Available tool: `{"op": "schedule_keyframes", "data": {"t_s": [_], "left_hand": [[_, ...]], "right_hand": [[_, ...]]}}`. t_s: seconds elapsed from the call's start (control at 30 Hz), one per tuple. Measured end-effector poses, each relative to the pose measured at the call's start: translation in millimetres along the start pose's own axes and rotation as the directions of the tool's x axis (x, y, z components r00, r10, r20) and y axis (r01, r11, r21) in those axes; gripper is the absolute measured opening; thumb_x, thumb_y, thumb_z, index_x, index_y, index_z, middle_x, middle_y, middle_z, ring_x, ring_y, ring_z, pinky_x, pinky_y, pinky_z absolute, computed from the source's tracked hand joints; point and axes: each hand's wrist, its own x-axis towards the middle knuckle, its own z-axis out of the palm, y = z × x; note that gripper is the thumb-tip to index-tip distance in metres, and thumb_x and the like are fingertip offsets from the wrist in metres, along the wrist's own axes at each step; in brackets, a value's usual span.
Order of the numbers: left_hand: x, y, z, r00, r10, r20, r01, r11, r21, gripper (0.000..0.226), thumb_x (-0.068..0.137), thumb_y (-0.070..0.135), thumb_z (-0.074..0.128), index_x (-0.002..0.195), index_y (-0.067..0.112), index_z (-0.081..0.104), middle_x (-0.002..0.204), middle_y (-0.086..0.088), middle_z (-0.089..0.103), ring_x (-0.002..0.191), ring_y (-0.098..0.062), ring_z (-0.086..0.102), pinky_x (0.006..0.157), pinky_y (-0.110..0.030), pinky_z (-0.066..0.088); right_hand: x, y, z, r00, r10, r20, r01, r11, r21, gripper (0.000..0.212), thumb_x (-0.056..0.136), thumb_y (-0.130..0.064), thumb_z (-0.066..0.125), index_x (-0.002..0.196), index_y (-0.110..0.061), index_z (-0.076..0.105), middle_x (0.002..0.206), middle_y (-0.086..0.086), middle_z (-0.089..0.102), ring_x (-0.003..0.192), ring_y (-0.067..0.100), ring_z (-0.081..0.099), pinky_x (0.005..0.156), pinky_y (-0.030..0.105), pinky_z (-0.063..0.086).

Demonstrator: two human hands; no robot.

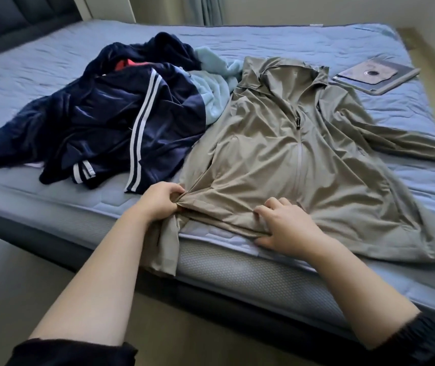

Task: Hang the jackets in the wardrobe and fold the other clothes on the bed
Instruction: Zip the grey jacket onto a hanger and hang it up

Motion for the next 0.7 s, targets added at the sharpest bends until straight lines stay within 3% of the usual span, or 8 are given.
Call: {"op": "schedule_keyframes", "data": {"t_s": [0.07,0.13,0.2,0.23,0.3,0.4,0.5,0.7], "left_hand": [[0,-7,-12,0.938,-0.185,-0.292,0.208,0.977,0.047,0.033,0.081,0.0,0.058,0.106,0.017,0.072,0.112,-0.01,0.065,0.106,-0.032,0.06,0.082,-0.033,0.045],[-4,-12,-24,0.794,-0.28,-0.54,0.396,0.912,0.108,0.032,0.083,-0.001,0.054,0.107,0.014,0.07,0.112,-0.014,0.057,0.104,-0.038,0.054,0.074,-0.037,0.039],[-4,-14,-28,0.757,-0.173,-0.63,0.411,0.876,0.253,0.031,0.082,0.0,0.055,0.109,0.009,0.068,0.117,-0.015,0.051,0.107,-0.038,0.045,0.077,-0.042,0.038],[-4,-11,-25,0.772,-0.053,-0.633,0.323,0.891,0.319,0.035,0.079,-0.001,0.056,0.111,0.008,0.067,0.121,-0.017,0.05,0.11,-0.04,0.043,0.081,-0.045,0.038],[-3,8,-12,0.827,0.224,-0.516,-0.022,0.929,0.369,0.043,0.074,-0.001,0.059,0.115,0.008,0.067,0.123,-0.019,0.053,0.112,-0.041,0.046,0.089,-0.047,0.04],[-7,52,28,0.868,0.493,-0.064,-0.484,0.867,0.116,0.047,0.082,0.025,0.07,0.127,0.013,0.061,0.133,-0.012,0.051,0.128,-0.03,0.042,0.109,-0.037,0.031],[-9,80,64,0.804,0.566,0.184,-0.593,0.786,0.176,0.068,0.077,0.051,0.07,0.134,0.019,0.053,0.142,-0.004,0.045,0.134,-0.023,0.035,0.112,-0.034,0.026],[-4,95,68,0.833,0.549,0.075,-0.552,0.811,0.192,0.015,0.084,0.013,0.06,0.098,0.015,0.066,0.102,-0.005,0.065,0.099,-0.028,0.058,0.078,-0.033,0.041]], "right_hand": [[4,-6,1,0.997,-0.007,-0.076,0.004,0.999,-0.044,0.03,0.083,-0.029,0.054,0.112,-0.021,0.053,0.11,-0.001,0.05,0.106,0.022,0.048,0.08,0.032,0.043],[4,-9,1,0.994,-0.002,-0.106,0.0,1.0,-0.022,0.018,0.085,-0.015,0.048,0.1,-0.018,0.056,0.102,-0.001,0.054,0.1,0.022,0.052,0.073,0.032,0.041],[5,-8,2,0.994,-0.007,-0.106,0.009,1.0,0.026,0.017,0.084,-0.011,0.046,0.094,-0.017,0.058,0.097,0.0,0.056,0.097,0.023,0.054,0.07,0.032,0.04],[5,-7,1,0.995,-0.008,-0.097,0.012,0.999,0.042,0.016,0.083,-0.012,0.047,0.093,-0.017,0.059,0.096,0.0,0.056,0.097,0.023,0.054,0.068,0.031,0.038],[5,-5,-1,0.997,-0.023,-0.072,0.027,0.998,0.058,0.017,0.083,-0.015,0.049,0.095,-0.018,0.06,0.097,0.0,0.057,0.098,0.023,0.055,0.066,0.029,0.032],[2,-2,-2,0.999,-0.041,-0.02,0.043,0.991,0.125,0.027,0.08,-0.024,0.057,0.107,-0.022,0.061,0.102,0.0,0.056,0.102,0.023,0.051,0.074,0.029,0.037],[-7,11,-1,0.999,-0.034,0.011,0.033,0.998,0.06,0.048,0.074,-0.029,0.062,0.121,-0.026,0.056,0.112,0.001,0.051,0.107,0.023,0.046,0.092,0.034,0.039],[-47,57,-3,0.984,0.062,0.166,-0.095,0.974,0.204,0.075,0.07,-0.018,0.064,0.14,-0.027,0.037,0.146,-0.003,0.031,0.134,0.018,0.029,0.11,0.03,0.029]]}}
